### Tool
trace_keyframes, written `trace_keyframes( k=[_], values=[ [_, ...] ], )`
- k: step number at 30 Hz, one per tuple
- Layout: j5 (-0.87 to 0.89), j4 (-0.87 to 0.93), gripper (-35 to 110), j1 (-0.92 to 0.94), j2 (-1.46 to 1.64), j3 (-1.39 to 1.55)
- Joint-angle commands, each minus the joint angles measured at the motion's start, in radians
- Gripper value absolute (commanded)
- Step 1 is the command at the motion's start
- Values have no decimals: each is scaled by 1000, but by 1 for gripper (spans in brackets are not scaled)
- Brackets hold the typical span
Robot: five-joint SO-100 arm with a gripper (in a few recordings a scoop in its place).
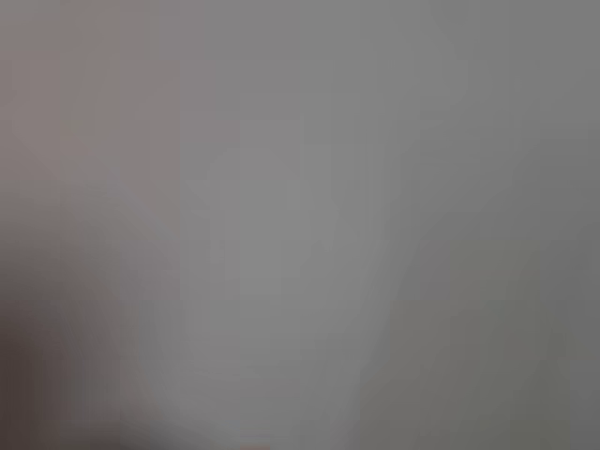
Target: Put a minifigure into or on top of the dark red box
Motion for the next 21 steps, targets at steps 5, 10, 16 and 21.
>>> trace_keyframes(
  k=[5,10,16,21],
  values=[
    [-23,2,0,-25,2,11],
    [-48,3,0,-49,2,11],
    [-64,3,1,-66,2,9],
    [-64,3,0,-66,2,9]
  ],
)
